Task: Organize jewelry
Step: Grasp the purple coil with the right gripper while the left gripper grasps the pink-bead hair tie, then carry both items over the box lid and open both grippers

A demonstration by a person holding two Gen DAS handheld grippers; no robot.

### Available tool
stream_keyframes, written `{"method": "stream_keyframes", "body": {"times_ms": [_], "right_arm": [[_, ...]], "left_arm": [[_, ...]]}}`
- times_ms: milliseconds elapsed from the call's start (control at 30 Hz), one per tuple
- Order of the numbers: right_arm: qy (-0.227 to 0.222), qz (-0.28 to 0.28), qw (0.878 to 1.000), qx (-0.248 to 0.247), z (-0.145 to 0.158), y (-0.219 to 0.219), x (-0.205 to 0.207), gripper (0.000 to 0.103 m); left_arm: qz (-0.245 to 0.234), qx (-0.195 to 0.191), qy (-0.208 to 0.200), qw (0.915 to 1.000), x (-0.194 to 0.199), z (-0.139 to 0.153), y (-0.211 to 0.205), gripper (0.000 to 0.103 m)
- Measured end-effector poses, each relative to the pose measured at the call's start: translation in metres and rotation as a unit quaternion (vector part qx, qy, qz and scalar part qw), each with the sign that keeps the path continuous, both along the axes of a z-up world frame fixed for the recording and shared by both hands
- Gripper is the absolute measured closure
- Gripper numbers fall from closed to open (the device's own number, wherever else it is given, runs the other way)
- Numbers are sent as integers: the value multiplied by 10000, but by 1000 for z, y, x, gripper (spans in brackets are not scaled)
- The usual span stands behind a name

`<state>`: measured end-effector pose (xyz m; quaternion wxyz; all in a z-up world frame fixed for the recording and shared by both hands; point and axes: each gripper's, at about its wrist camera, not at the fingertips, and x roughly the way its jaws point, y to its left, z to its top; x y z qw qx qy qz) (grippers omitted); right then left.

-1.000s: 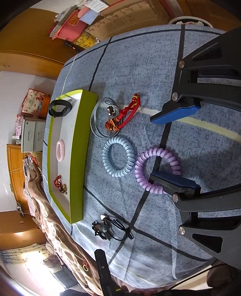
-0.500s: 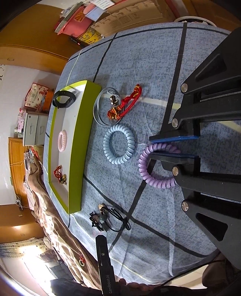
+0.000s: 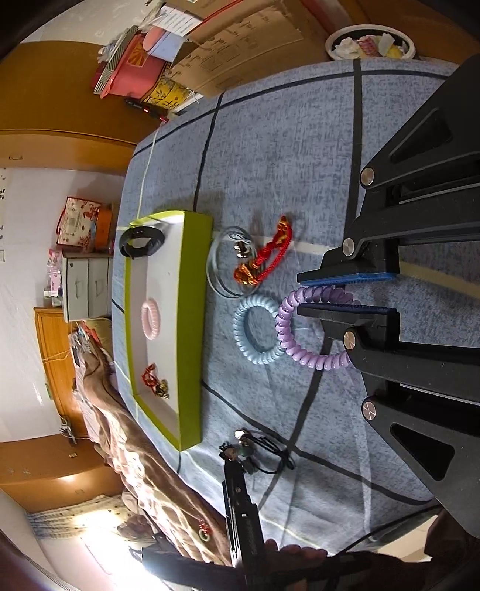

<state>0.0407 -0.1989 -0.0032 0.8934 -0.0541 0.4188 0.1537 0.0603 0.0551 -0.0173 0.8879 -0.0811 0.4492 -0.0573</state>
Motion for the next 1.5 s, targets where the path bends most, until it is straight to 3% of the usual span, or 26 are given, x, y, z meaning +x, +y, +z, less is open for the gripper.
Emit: {"method": "stream_keyframes", "body": {"times_ms": [467,500,600,833,1167,1500], "right_arm": [[-98,94,9998,124,9,9,10,93],[-94,91,9998,123,9,9,11,93],[-90,71,9998,130,9,8,12,93],[-84,33,9998,170,10,7,16,93],[-126,34,9996,241,15,7,22,93],[-250,-7,9990,364,34,5,42,93]], "left_arm": [[-163,547,19,9984,14,-7,-18,45],[-173,597,14,9981,13,-7,-19,47],[-209,615,12,9979,13,-6,-19,63],[-189,614,31,9979,13,-4,-16,78],[-169,608,-60,9980,10,5,-11,80],[-203,390,-411,9982,21,39,-9,80]]}}
